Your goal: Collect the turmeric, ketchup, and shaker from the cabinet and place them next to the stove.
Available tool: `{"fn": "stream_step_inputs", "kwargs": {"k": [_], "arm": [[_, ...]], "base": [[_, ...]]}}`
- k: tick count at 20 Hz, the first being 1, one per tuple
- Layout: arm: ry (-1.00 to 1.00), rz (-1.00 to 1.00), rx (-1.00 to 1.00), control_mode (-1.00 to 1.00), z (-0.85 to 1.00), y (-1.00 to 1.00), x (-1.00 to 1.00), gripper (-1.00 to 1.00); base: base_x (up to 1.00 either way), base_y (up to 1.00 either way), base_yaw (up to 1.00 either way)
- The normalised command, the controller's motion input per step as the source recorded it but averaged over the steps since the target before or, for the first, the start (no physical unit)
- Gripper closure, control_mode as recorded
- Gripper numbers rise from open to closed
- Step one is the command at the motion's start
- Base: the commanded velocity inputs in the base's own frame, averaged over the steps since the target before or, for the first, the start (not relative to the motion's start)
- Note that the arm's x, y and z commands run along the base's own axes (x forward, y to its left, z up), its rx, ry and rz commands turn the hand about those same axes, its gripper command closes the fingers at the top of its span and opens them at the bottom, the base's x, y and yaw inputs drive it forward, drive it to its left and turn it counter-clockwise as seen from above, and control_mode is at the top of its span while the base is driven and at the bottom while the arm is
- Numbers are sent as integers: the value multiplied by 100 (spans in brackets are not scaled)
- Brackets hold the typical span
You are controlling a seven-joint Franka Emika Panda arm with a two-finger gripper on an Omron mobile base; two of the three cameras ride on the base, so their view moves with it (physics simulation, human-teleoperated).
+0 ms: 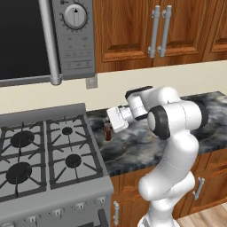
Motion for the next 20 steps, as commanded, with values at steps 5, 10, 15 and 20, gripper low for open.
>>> {"fn": "stream_step_inputs", "kwargs": {"k": [5,10,15,20], "arm": [[0,1,-5,-100,-16,1,21,100],[0,6,0,-100,-22,14,26,100],[0,7,0,-100,-26,11,22,100],[0,9,0,-100,-31,0,15,100]], "base": [[0,0,0],[0,0,0],[0,0,0],[0,0,0]]}}
